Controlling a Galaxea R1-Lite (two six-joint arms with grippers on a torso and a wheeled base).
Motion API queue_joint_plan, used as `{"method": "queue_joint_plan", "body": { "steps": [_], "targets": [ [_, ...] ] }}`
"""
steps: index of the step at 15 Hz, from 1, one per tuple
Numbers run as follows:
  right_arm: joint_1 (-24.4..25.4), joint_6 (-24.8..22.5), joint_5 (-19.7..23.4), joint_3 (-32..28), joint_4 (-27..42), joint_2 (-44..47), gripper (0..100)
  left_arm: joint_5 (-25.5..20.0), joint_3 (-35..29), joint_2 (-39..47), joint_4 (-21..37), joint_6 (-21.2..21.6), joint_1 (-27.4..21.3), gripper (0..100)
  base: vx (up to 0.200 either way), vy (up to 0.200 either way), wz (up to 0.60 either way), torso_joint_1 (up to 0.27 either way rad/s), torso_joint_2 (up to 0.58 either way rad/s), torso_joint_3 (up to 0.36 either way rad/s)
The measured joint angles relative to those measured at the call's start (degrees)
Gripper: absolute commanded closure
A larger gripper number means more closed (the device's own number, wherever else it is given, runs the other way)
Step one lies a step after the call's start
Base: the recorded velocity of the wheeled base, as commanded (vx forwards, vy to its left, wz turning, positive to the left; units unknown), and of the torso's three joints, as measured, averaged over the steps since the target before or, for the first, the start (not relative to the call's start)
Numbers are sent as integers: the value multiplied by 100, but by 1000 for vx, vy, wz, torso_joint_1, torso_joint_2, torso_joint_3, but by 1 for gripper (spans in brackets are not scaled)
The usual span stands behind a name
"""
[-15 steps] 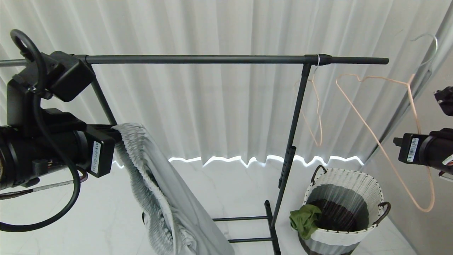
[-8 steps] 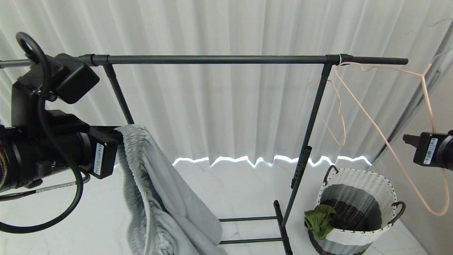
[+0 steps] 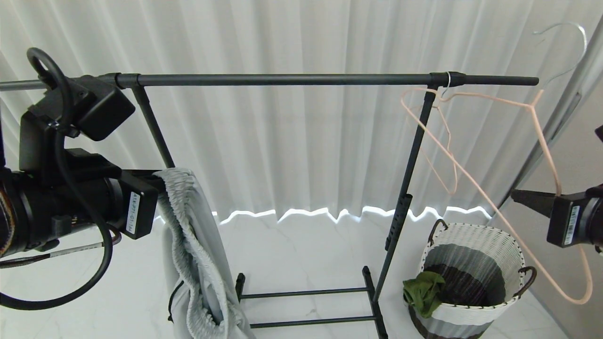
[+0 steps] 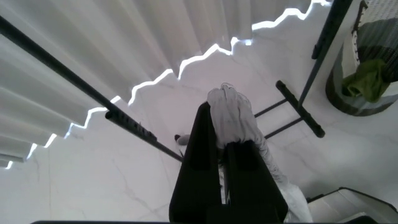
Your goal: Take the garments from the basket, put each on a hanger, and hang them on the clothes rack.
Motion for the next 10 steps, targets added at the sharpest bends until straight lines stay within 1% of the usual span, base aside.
{"method": "queue_joint_plan", "body": {
  "steps": [2, 3, 6, 8, 10],
  "targets": [
    [158, -98, 341, 0, -16, 116, 100, -2, 17, -5, -1, 2, -5, 100, 0, 0, 0, 0, 0, 0],
    [266, -110, 445, -7, -16, 190, 100, -2, 22, -6, 0, 2, -2, 100, 0, 0, 0, 0, 0, 0],
    [839, -104, 552, -22, -30, 494, 100, 6, 22, -6, -1, 0, 28, 100, 0, 0, 0, 0, 0, 0],
    [1195, -84, 550, -22, -46, 734, 100, 85, 16, -5, -1, 2, 89, 100, 0, 200, 0, 2, -2, 5],
    [1381, -71, 546, -11, -63, 901, 100, 94, 11, 0, -1, 2, 116, 100, 0, 200, 0, 0, 5, 0]
  ]
}}
